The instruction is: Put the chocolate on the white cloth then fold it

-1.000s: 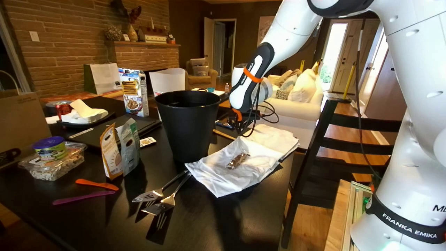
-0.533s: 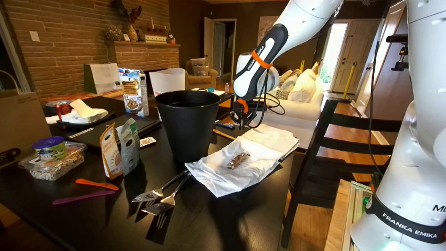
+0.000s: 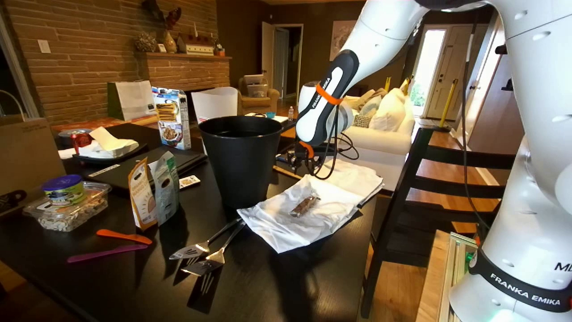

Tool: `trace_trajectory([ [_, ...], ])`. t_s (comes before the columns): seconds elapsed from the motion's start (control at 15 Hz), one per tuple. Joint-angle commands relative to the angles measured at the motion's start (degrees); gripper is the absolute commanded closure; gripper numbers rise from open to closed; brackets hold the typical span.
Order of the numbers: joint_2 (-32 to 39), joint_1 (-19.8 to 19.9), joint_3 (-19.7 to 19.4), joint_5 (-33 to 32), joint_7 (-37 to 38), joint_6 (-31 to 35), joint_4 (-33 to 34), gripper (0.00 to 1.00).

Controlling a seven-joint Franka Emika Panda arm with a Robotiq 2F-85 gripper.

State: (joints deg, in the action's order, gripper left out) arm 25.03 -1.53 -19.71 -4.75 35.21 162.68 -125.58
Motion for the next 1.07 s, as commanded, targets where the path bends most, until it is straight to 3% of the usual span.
trace_trajectory([
  [0.0, 5.59, -0.64, -0.74, 0.54, -1.24, 5.23, 2.78, 0.00],
  [0.2, 9.23, -1.55, -2.01, 1.43, -1.73, 7.68, 4.71, 0.00],
  [0.27, 10.16, -1.74, -2.31, 1.81, -2.00, 7.99, 5.42, 0.25],
  [0.4, 11.05, -2.14, -2.88, 2.61, -2.09, 6.14, 6.44, 0.28],
  [1.0, 10.95, -2.67, -4.80, 2.59, -1.60, 0.01, 8.57, 0.92],
])
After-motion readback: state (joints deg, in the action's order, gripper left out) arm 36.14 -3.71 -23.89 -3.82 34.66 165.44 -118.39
